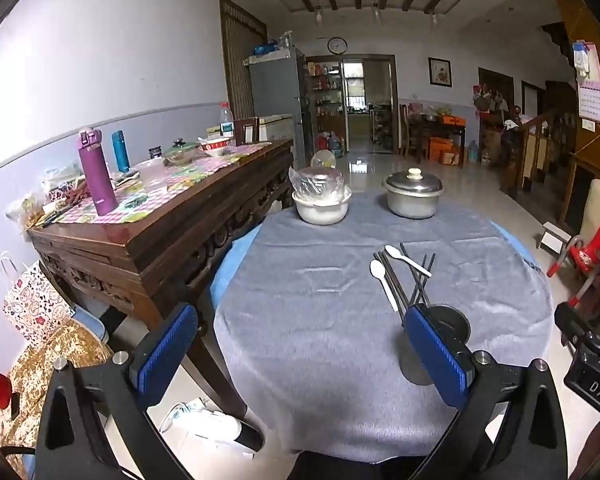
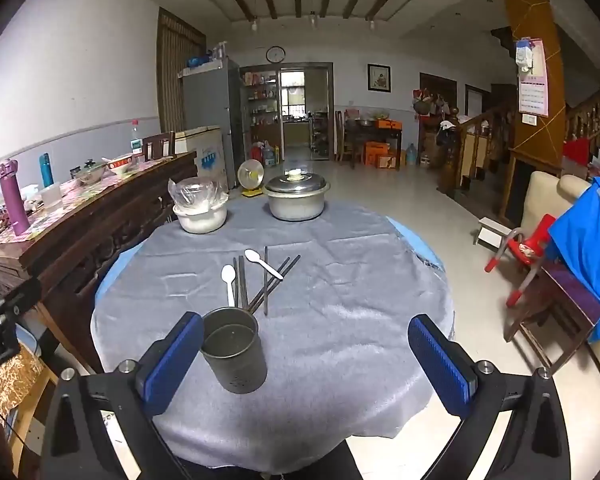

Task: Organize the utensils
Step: 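Move both tools forward toward the white spoons beside the grey cup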

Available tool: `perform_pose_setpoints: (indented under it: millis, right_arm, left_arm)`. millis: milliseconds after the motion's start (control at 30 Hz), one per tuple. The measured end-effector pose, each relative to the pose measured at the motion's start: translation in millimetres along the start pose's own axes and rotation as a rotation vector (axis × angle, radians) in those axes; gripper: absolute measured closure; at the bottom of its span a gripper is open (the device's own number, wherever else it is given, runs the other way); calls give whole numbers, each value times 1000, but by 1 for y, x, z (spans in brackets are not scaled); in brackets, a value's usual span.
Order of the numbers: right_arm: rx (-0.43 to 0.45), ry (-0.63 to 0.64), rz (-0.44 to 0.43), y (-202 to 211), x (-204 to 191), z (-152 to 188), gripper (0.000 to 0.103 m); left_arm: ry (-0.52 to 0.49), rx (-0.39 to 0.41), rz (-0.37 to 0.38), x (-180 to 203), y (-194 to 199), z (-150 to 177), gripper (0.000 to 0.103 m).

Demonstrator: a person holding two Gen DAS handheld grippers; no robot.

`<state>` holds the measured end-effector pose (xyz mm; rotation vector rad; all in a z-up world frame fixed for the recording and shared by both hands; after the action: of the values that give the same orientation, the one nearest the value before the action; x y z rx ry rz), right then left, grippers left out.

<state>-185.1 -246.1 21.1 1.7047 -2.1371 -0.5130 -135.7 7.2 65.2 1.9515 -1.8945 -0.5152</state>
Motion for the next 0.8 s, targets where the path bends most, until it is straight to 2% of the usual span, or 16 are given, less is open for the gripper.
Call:
perform_pose_setpoints:
  millis: [400, 800]
  right_arm:
    - [10, 49, 30, 9, -3, -10, 0]
    - [-4, 37, 48, 8, 3, -7, 0]
  left_arm:
    - [-17, 8, 15, 8, 5, 1, 0]
    - [-35, -1, 27, 13, 3, 5, 0]
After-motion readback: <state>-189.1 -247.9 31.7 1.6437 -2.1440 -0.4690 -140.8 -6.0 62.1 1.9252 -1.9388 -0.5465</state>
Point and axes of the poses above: each gripper's, at about its wrist camera, not at the fingertips, and y roughly against the way its jaws point, x to its right, z to its underside, the point moved 7 cm from there along -y, roughly the way its jaws point, and after that the axes turned 5 degrees about y, right-handed, at the moved point
